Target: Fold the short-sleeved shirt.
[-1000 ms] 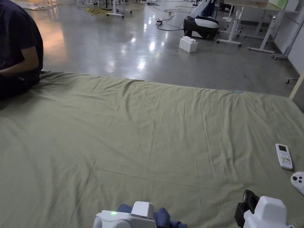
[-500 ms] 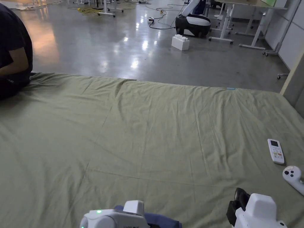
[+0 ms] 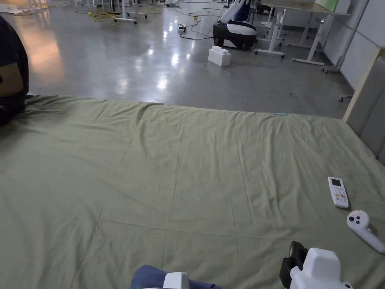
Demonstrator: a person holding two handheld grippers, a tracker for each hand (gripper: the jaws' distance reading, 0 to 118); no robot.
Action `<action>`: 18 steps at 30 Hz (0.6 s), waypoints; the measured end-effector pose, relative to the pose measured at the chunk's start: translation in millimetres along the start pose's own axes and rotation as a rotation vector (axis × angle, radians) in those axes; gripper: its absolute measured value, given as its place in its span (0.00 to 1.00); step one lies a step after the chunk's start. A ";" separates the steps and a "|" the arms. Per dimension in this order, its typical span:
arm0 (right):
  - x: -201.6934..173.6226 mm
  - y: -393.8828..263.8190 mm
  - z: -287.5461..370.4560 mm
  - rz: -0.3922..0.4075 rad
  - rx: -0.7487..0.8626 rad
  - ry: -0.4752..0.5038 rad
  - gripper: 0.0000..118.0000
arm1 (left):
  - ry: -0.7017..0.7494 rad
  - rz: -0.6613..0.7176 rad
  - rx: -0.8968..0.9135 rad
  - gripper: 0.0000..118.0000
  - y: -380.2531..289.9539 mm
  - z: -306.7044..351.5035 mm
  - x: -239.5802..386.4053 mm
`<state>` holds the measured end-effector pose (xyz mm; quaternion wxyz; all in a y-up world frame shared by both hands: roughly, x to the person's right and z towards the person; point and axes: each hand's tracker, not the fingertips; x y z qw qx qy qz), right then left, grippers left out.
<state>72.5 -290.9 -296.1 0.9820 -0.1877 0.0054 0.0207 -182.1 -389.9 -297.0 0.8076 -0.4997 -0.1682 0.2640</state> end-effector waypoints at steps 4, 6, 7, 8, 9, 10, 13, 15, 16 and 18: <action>-0.2 5.5 1.8 0.000 0.013 0.002 0.01 | -0.072 -0.055 0.079 0.03 8.8 33.1 4.1; -1.2 9.5 3.0 -0.001 0.025 0.004 0.01 | -0.087 -0.081 0.141 0.03 16.4 54.4 6.2; -2.2 11.9 3.6 0.000 0.032 0.003 0.01 | -0.090 -0.099 0.175 0.03 20.6 65.2 7.5; -3.4 14.7 4.1 0.002 0.041 0.004 0.01 | -0.086 -0.119 0.216 0.03 25.6 77.5 8.9; -4.8 17.7 4.7 0.002 0.051 0.003 0.01 | -0.070 -0.145 0.261 0.03 31.1 89.3 9.4; -6.0 20.4 5.4 0.001 0.063 0.001 0.01 | -0.039 -0.169 0.306 0.03 35.5 99.7 10.8; -10.9 30.7 7.8 0.003 0.108 -0.012 0.01 | 0.162 -0.310 0.484 0.03 46.1 131.2 17.0; -14.6 38.2 10.6 0.009 0.142 -0.014 0.01 | 0.301 -0.386 0.626 0.03 48.1 149.0 18.7; -16.4 42.2 12.4 0.011 0.161 -0.013 0.01 | 0.347 -0.417 0.708 0.03 47.6 157.4 18.3; -19.9 49.1 15.7 0.019 0.198 -0.015 0.01 | 0.431 -0.429 0.790 0.03 50.8 167.6 14.2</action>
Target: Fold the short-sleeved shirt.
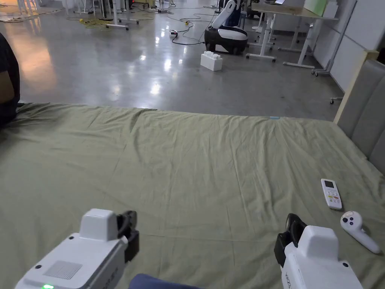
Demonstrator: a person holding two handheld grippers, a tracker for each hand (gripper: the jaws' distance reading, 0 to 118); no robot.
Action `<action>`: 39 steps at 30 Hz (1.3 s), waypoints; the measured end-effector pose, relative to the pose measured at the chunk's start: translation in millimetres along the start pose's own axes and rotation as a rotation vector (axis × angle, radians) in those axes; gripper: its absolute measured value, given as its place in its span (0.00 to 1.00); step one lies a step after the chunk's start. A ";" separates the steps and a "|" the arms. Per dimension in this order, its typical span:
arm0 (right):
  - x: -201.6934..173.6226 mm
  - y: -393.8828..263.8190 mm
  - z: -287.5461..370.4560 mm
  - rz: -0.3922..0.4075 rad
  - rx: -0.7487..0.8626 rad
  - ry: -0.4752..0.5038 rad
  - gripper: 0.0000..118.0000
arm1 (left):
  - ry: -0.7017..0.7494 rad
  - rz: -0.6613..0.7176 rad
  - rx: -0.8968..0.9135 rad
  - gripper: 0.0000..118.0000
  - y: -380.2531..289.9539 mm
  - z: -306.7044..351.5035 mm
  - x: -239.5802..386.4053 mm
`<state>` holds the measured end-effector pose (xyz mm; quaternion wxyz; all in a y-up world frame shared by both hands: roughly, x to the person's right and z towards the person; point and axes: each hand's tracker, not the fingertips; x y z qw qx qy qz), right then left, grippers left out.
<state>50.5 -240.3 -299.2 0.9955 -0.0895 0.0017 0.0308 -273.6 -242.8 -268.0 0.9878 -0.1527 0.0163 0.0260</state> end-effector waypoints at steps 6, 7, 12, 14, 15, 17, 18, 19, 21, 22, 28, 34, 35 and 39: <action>-6.9 17.7 1.0 0.017 0.071 0.002 0.01 | 0.182 -0.062 0.145 0.03 14.5 6.5 -22.3; -7.6 19.6 0.7 0.018 0.078 0.001 0.01 | 0.180 -0.061 0.128 0.03 16.3 2.9 -26.8; -8.5 25.6 -2.1 0.033 0.095 -0.010 0.01 | 0.215 -0.052 0.129 0.03 16.5 -3.2 -44.2; -8.3 25.6 -0.1 0.025 0.085 -0.014 0.01 | 0.216 -0.046 0.128 0.03 15.3 -0.6 -48.0; -8.4 25.3 2.5 0.014 0.072 -0.009 0.01 | 0.214 -0.039 0.129 0.03 14.2 0.7 -50.0; -12.7 17.1 9.5 -0.039 -0.004 0.026 0.01 | 0.202 -0.032 0.119 0.03 11.3 3.0 -52.1; -16.4 12.8 13.7 -0.033 -0.020 0.045 0.01 | 0.200 -0.035 0.112 0.03 9.2 3.8 -52.2; -22.6 5.9 20.0 -0.029 -0.046 0.072 0.01 | 0.196 -0.039 0.105 0.03 6.9 5.0 -52.7; -40.4 -15.0 35.2 -0.017 -0.116 0.119 0.01 | 0.185 -0.042 0.090 0.03 2.1 7.0 -54.7; -51.2 -27.1 41.3 0.003 -0.148 0.137 0.01 | 0.179 -0.039 0.082 0.03 0.0 7.7 -55.8; -109.7 -110.6 58.7 0.057 -0.318 0.275 0.01 | 0.166 -0.011 0.019 0.03 -20.2 13.2 -62.2; -127.3 -158.2 44.1 0.118 -0.353 0.198 0.01 | 0.115 0.058 -0.065 0.03 -42.9 21.1 -71.8; -126.2 -164.7 39.5 0.112 -0.362 0.180 0.01 | 0.096 0.084 -0.086 0.03 -47.4 22.7 -72.9; -123.8 -176.0 26.1 0.135 -0.383 0.151 0.01 | -0.017 0.170 -0.261 0.05 -66.6 15.9 -81.0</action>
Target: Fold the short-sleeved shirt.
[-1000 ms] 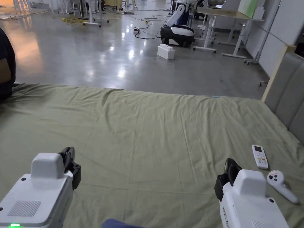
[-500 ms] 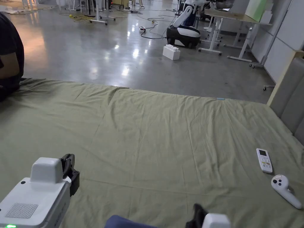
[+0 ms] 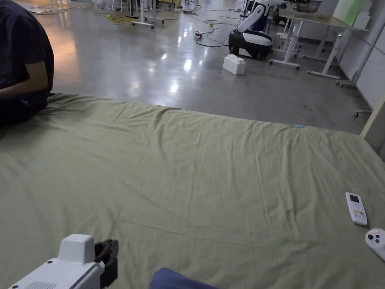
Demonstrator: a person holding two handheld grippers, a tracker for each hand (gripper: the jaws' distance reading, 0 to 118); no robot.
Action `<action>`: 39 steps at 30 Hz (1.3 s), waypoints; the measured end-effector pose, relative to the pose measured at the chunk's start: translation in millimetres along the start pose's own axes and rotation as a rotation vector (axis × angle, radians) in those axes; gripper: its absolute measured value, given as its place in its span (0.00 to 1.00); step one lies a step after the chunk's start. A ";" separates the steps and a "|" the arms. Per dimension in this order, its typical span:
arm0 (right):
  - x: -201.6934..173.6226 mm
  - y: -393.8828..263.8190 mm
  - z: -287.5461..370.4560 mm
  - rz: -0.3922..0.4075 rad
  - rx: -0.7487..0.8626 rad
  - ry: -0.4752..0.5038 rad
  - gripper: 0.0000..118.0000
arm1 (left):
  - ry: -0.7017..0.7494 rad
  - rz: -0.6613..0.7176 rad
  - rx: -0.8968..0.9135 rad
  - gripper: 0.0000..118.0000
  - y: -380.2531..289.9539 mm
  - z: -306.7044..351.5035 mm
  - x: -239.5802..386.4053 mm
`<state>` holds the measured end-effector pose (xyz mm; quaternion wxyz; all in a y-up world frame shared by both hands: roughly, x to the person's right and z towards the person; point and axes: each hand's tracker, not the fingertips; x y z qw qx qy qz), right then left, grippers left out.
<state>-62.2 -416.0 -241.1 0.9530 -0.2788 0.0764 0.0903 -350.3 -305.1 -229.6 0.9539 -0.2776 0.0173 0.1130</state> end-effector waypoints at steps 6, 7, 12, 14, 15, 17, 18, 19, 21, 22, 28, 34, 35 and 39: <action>9.3 -4.9 -12.0 -0.052 -0.017 -0.023 0.01 | -0.234 0.126 -0.218 0.63 -17.0 -27.2 -18.3; 11.3 -5.8 -12.7 -0.063 -0.021 -0.028 0.01 | -0.258 0.134 -0.235 0.64 -18.2 -32.0 -19.9; 10.1 -1.9 -8.5 -0.062 -0.028 -0.019 0.01 | -0.412 0.230 -0.393 0.69 -24.0 -68.0 -23.3; 10.3 -1.9 -8.7 -0.058 -0.029 -0.016 0.01 | -0.482 0.268 -0.461 0.69 -28.6 -85.3 -23.0; 10.8 -1.8 -7.6 -0.059 -0.029 -0.014 0.01 | -0.516 0.293 -0.492 0.69 -31.9 -94.4 -23.5; 10.9 -1.5 -7.5 -0.054 -0.030 -0.012 0.01 | -0.588 0.377 -0.583 0.69 -42.3 -115.7 -25.7; 10.8 -1.5 -7.4 -0.051 -0.030 -0.011 0.01 | -0.614 0.415 -0.638 0.69 -47.9 -125.7 -26.3; 11.3 -2.0 -7.6 -0.048 -0.030 -0.010 0.01 | -0.633 0.446 -0.678 0.69 -53.6 -134.0 -26.8; 11.6 -1.8 -7.5 -0.047 -0.031 -0.008 0.01 | -0.670 0.497 -0.673 0.68 -66.4 -149.9 -32.3; 11.8 -1.6 -7.5 -0.047 -0.032 -0.007 0.01 | -0.704 0.520 -0.643 0.68 -65.5 -149.7 -35.2; 10.3 9.3 1.0 -0.045 -0.038 -0.002 0.01 | -0.697 0.554 -0.649 0.41 -75.7 -148.8 -25.3; 14.1 10.7 -2.6 -0.043 -0.048 0.010 0.01 | -0.689 0.541 -0.604 0.22 -72.7 -132.2 -7.3; 15.2 12.3 -2.5 -0.043 -0.049 0.012 0.01 | -0.691 0.533 -0.592 0.20 -72.6 -127.7 -5.0; 17.5 18.5 2.0 -0.025 -0.049 0.025 0.01 | -0.717 0.598 -0.536 0.17 -65.7 -125.5 -22.7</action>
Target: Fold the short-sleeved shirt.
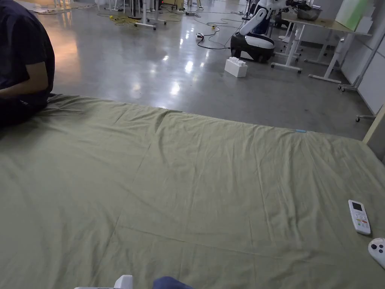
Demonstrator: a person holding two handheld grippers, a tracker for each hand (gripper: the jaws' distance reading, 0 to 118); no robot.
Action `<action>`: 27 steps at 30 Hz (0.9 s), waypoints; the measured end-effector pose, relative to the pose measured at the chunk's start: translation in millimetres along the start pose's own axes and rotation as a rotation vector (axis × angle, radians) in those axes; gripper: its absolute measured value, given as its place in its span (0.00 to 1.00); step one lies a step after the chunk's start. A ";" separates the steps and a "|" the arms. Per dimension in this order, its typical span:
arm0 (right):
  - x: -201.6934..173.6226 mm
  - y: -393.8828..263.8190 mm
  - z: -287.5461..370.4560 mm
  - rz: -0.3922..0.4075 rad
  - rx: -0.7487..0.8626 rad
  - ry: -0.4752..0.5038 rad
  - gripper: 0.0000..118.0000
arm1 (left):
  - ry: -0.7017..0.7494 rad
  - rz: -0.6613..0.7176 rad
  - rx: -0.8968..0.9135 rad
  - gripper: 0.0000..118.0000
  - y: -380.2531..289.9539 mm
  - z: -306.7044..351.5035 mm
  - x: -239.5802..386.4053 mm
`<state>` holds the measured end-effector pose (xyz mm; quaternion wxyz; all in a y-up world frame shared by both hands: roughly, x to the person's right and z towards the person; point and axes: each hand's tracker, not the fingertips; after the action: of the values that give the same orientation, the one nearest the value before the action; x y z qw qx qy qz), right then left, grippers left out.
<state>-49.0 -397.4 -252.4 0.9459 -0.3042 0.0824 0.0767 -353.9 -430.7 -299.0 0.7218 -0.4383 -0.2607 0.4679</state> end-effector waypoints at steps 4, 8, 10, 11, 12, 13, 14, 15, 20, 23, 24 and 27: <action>1.5 5.6 2.0 0.042 0.008 0.026 0.01 | -0.014 -0.034 0.013 0.17 -7.4 14.3 12.6; 13.4 22.9 3.3 0.004 0.014 0.088 0.01 | -0.014 -0.027 0.049 0.16 -4.5 39.0 20.2; 18.8 38.7 5.7 0.021 0.056 0.081 0.01 | -0.011 -0.018 0.064 0.16 -0.9 55.2 27.6; 23.9 49.4 6.9 0.017 0.077 0.083 0.01 | -0.002 -0.023 0.072 0.16 3.9 65.3 28.1; 29.0 59.8 8.3 0.011 0.096 0.080 0.01 | 0.013 -0.032 0.079 0.16 8.9 75.2 27.9; 34.4 71.1 9.3 0.009 0.118 0.071 0.01 | 0.030 -0.039 0.085 0.16 13.7 85.5 26.1; 40.2 83.1 10.5 0.009 0.150 0.058 0.01 | 0.039 -0.044 0.089 0.16 19.5 97.0 23.4; 46.5 95.1 11.5 0.009 0.180 0.050 0.01 | 0.053 -0.049 0.092 0.16 25.5 108.9 20.3; 79.1 151.3 15.6 0.007 0.305 -0.019 0.01 | 0.100 -0.033 0.121 0.16 58.6 175.7 -4.8; 96.6 177.1 17.5 0.012 0.353 -0.055 0.01 | 0.143 -0.023 0.137 0.16 75.3 216.8 -10.2; 101.2 183.8 19.0 0.016 0.367 -0.066 0.01 | 0.157 -0.034 0.136 0.16 81.8 230.6 -13.4; 114.6 199.1 21.1 0.016 0.390 -0.091 0.01 | 0.212 -0.043 0.144 0.16 99.2 273.2 -19.9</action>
<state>26.1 -214.2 -370.8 0.9890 -0.1107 0.0553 0.0806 -621.5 -324.8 -254.1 0.7848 -0.4267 -0.1580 0.4207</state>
